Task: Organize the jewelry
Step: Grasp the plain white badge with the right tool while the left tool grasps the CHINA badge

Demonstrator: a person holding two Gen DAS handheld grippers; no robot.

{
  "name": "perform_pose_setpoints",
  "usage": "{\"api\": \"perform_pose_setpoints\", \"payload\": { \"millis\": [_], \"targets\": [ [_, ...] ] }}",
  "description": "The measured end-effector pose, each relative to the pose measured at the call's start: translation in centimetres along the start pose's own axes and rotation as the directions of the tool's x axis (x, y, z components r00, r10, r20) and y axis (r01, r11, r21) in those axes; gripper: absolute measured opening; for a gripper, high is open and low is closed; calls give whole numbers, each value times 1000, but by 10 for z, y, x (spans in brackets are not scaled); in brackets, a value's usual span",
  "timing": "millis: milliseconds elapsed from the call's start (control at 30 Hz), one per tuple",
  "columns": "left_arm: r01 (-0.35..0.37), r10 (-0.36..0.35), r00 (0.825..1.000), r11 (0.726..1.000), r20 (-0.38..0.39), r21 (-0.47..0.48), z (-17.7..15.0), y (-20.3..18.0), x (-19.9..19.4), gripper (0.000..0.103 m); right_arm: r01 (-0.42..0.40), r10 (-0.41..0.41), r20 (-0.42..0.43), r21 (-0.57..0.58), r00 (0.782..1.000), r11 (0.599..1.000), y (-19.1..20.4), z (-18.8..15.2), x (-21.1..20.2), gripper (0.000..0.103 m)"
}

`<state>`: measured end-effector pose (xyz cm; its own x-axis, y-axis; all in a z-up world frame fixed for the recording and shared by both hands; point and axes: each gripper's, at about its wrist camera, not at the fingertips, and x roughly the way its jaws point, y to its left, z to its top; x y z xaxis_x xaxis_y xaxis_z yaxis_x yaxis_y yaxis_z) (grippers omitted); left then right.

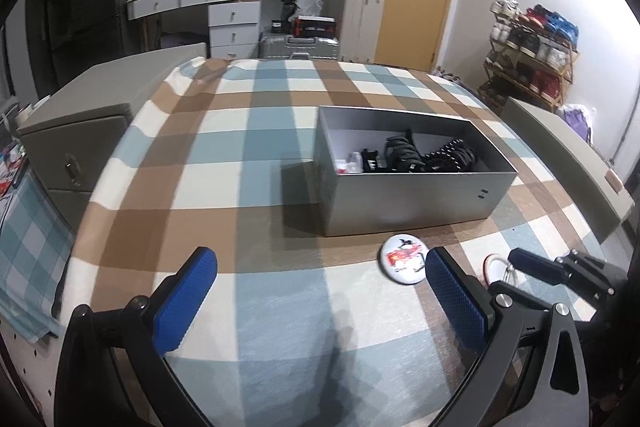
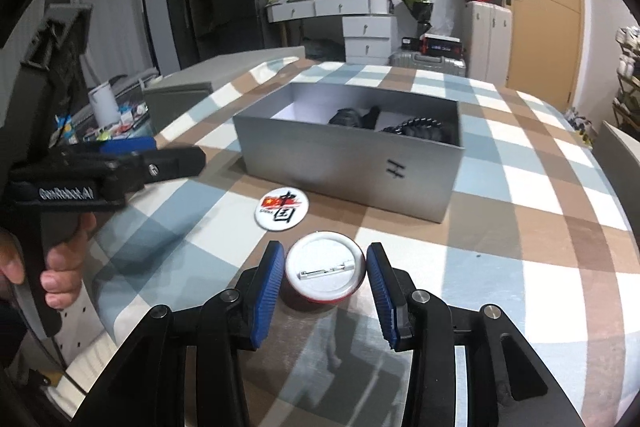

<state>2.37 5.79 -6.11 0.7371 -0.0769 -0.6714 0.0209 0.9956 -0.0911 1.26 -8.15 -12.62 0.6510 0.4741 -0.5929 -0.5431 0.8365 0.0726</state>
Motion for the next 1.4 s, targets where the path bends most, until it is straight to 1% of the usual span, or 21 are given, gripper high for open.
{"api": "perform_pose_setpoints", "payload": {
  "millis": [133, 267, 367, 433, 533, 667, 733, 833, 867, 933, 967, 1000, 1033, 1067, 1100, 1267, 1400],
  "targets": [
    [24, -23, 1000, 999, -21, 31, 1, -11, 9, 101, 10, -11, 15, 20, 1000, 1000, -12, 1, -8, 41],
    [26, -22, 998, 998, -62, 58, 2, -20, 21, 101, 19, -21, 30, 48, 999, 999, -25, -3, -16, 41],
    [55, -48, 995, 996, -90, 68, 3, -25, 27, 101, 27, -29, 37, 65, 999, 998, -32, -5, -21, 41],
    [49, -41, 994, 996, -104, 78, 3, -29, 31, 101, 28, -31, 38, 77, 999, 997, -37, -7, -23, 41],
    [70, -59, 991, 994, -118, 87, 3, -33, 35, 101, 28, -32, 42, 88, 999, 996, -42, -9, -25, 41],
    [61, -43, 988, 991, -150, 117, 3, -41, 45, 100, 23, -27, 41, 102, 999, 994, -44, -13, -26, 41],
    [71, -50, 985, 990, -164, 124, 2, -44, 48, 96, 21, -26, 41, 109, 999, 994, -46, -15, -27, 41],
    [62, -35, 982, 988, -187, 141, 1, -48, 52, 85, 20, -25, 41, 115, 999, 993, -48, -18, -27, 41],
    [67, -38, 980, 987, -196, 143, 0, -49, 53, 80, 18, -23, 41, 116, 999, 993, -48, -19, -28, 42],
    [65, -34, 980, 986, -197, 155, 0, -52, 52, 75, 17, -22, 42, 117, 999, 993, -49, -19, -28, 42],
    [62, -29, 980, 984, -196, 164, 0, -53, 51, 68, 17, -22, 42, 118, 999, 993, -50, -19, -29, 42],
    [58, -23, 981, 984, -195, 171, 0, -54, 51, 64, 15, -20, 43, 121, 999, 993, -50, -20, -29, 42],
    [61, -26, 981, 983, -193, 175, 0, -55, 50, 56, 12, -18, 44, 122, 999, 992, -50, -20, -29, 42],
    [63, -29, 981, 982, -192, 177, 0, -55, 49, 43, 10, -16, 44, 122, 999, 992, -50, -20, -29, 42],
    [67, -31, 981, 981, -189, 182, 0, -56, 47, 37, 8, -14, 44, 122, 999, 993, -50, -20, -29, 42],
    [92, -53, 979, 976, -197, 196, -1, -60, 46, 37, 3, -9, 49, 124, 999, 992, -50, -20, -30, 42],
    [102, -64, 980, 975, -189, 196, 0, -63, 41, 37, 5, -12, 54, 126, 998, 992, -51, -19, -34, 42]
  ]
}}
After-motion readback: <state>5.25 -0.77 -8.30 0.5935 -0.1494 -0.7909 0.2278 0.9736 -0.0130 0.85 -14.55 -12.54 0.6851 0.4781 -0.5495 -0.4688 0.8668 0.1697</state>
